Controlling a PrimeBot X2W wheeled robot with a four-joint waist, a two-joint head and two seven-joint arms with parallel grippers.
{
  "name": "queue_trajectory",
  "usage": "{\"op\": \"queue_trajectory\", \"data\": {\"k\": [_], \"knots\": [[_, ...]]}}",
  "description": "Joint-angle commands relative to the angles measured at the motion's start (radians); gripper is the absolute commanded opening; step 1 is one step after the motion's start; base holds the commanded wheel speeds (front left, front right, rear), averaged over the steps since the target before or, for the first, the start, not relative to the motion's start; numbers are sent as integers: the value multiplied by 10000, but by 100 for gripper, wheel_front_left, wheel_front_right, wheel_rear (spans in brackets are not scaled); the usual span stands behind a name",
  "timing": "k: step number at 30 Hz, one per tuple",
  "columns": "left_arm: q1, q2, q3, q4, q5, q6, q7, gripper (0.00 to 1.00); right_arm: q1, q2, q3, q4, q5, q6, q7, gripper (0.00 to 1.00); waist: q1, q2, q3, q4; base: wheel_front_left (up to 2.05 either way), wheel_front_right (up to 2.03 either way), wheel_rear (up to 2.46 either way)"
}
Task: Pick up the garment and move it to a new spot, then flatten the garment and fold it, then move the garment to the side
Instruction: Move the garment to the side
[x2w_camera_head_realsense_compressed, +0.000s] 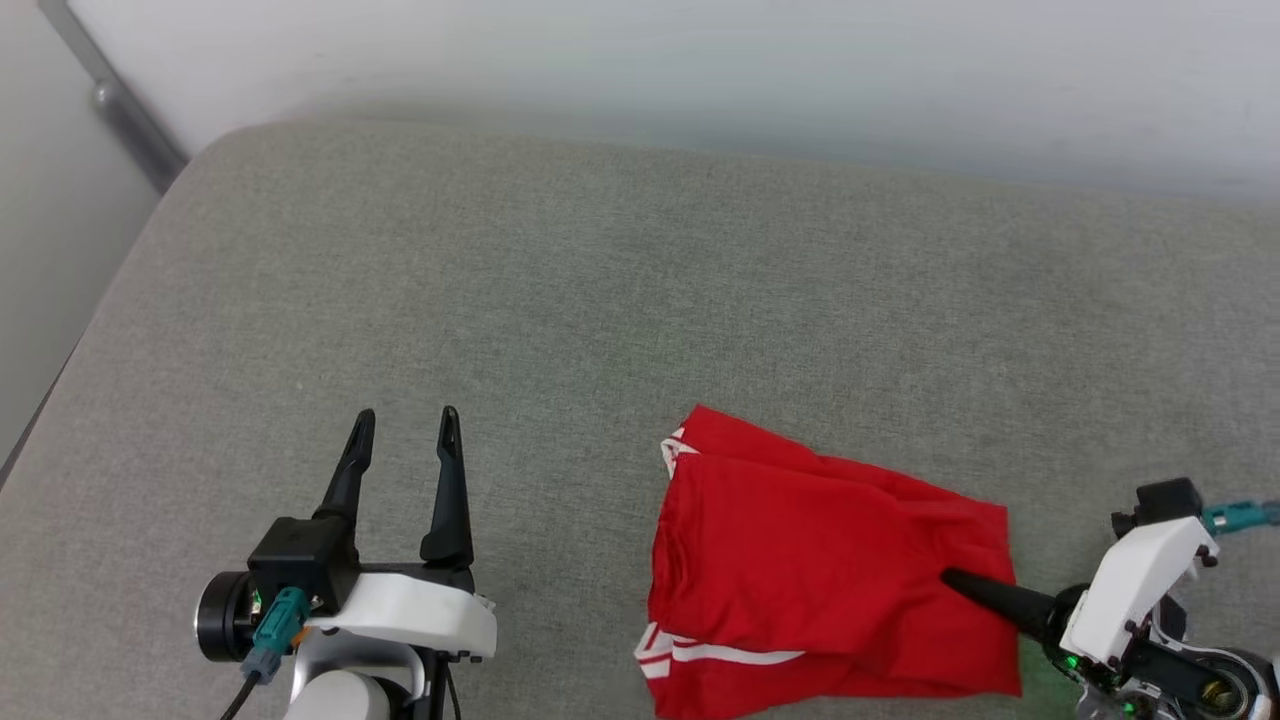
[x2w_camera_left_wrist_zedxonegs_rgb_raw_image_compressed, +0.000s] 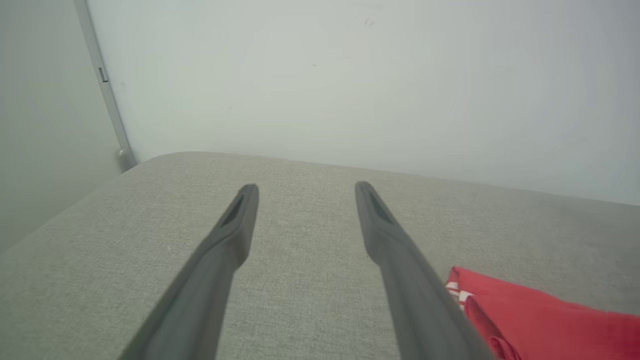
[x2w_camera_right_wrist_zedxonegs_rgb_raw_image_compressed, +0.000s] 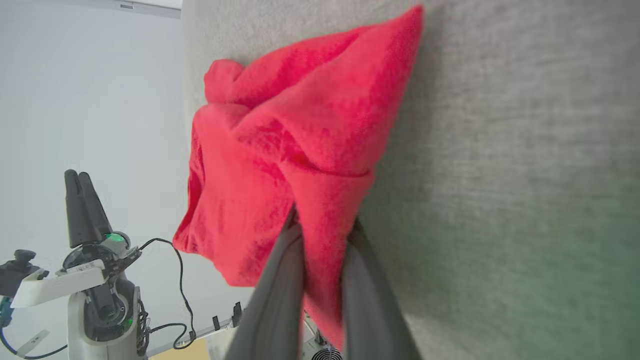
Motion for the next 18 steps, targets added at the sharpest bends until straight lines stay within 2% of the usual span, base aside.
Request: {"op": "queue_trajectory", "data": {"k": [1,9,14,18], "knots": [[49,-29,12,48,-3,-57,-43,100,54,-320,262,-245,-315,-4,-238,0,-1,0,-168,-158,0,0,0],[-22,75,13,244,159,-269,-35,100,207,-2014,1948,-745,-2069,-4,-1377,0,-1,0,-397,-1261,0,0,0],[-84,26,32,216,265,-352,-33,100,-137,-2974,2619,-341,-2840,-4,-1781,0,-1,0,-296,-2413,0,0,0],[-272,11,66,188,349,-437,-33,100,-566,-3454,2981,134,-3201,-6,-2066,0,-1,0,4,-3465,0,0,0]]}}
